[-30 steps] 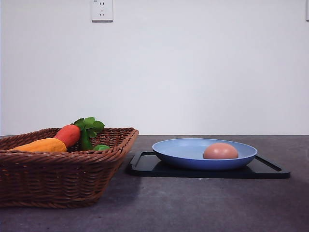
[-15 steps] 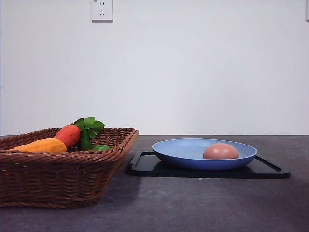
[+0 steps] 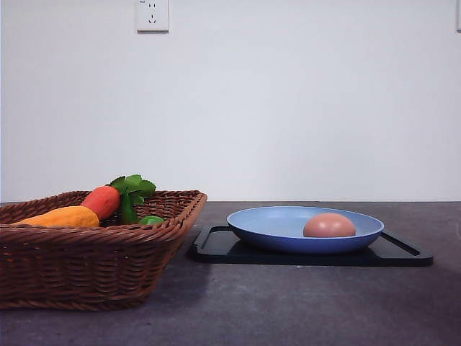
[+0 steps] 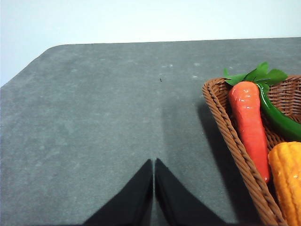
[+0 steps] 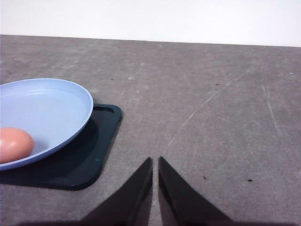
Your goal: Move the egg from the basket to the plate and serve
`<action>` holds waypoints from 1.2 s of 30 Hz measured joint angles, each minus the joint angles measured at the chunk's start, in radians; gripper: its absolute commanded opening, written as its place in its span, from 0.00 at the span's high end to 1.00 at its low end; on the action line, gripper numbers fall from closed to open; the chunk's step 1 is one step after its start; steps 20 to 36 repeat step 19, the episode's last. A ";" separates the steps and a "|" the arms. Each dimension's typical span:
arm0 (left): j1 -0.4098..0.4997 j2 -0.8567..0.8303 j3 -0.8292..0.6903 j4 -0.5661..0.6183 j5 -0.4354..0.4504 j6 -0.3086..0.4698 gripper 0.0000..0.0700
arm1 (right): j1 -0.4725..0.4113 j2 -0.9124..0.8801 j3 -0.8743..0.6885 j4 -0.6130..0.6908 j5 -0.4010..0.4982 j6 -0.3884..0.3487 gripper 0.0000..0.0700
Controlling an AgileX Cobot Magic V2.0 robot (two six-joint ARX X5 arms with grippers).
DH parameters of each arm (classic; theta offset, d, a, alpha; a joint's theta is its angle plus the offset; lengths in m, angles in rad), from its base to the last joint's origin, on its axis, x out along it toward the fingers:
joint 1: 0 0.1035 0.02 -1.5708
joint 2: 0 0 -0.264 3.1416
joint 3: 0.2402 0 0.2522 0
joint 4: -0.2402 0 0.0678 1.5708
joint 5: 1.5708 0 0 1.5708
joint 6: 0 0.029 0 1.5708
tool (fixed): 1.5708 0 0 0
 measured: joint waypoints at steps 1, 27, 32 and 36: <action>0.000 0.000 0.000 0.000 0.000 0.000 1.00 | 0.000 0.000 0.000 0.000 0.000 0.000 1.00; 0.000 0.000 0.000 0.000 0.000 0.000 1.00 | 0.000 0.000 0.000 0.000 0.000 0.000 1.00; 0.000 0.000 0.000 0.000 0.000 0.000 1.00 | 0.000 0.000 0.000 0.000 0.000 0.000 1.00; 0.000 0.000 0.000 0.000 0.000 0.000 1.00 | 0.000 0.000 0.000 0.000 0.000 0.000 1.00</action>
